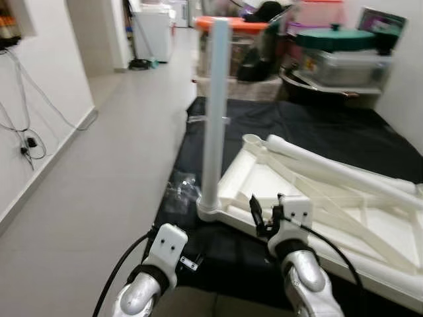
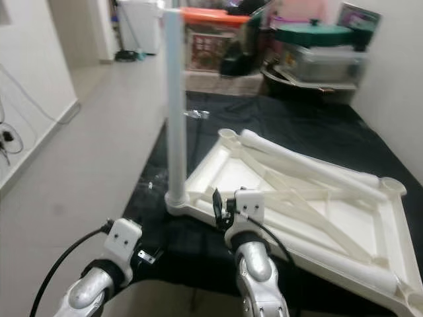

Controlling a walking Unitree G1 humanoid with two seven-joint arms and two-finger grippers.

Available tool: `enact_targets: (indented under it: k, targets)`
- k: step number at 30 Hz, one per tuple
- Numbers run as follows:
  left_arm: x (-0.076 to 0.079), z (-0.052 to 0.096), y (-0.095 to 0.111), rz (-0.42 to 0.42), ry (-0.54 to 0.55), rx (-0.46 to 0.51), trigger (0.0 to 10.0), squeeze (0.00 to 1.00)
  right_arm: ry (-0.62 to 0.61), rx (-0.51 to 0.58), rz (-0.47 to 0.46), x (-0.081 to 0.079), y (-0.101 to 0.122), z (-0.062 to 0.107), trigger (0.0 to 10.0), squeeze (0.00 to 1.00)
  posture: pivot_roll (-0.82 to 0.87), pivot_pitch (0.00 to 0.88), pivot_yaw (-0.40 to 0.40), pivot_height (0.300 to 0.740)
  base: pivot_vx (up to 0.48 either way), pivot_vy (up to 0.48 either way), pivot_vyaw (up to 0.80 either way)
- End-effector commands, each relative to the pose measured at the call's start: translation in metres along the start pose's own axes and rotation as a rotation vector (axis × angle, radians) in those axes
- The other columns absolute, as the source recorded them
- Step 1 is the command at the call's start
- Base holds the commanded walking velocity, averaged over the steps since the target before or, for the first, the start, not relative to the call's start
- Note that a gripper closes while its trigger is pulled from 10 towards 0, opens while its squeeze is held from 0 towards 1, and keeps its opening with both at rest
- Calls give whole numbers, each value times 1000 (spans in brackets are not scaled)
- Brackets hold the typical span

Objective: Building children table

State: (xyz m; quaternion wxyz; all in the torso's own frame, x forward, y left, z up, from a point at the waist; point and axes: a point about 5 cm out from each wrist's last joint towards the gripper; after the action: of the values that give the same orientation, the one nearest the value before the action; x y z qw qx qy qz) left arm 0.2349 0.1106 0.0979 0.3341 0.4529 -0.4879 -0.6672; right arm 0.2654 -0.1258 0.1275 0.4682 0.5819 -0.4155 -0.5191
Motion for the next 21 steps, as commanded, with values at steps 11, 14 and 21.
enact_targets:
  k: [11,14,21]
  targets:
    - [-10,3,0,20,97,-3,10000,0,-236,29,8,34,8,-6,10000,0,115,0,-60,740,0,0,0]
    - [-10,2,-3,15,111,-29,10000,0,-259,25,2,39,8,-8,10000,0,115,0,-58,740,0,0,0]
    - [-12,0,-6,76,125,-51,10000,0,-227,13,-23,32,5,-10,10000,0,119,0,-60,740,0,0,0]
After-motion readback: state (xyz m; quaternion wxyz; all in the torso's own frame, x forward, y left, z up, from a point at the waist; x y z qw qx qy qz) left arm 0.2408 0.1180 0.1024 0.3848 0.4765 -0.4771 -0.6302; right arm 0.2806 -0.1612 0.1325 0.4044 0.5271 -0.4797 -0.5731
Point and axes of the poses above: a point about 5 cm out from each wrist's last joint towards the gripper, its own z axis pointing back from the gripper into the wrist, its own y axis along the axis of the wrist's last joint, x = y × z, and after that the axes turned 9 degrees about -z, right-handed
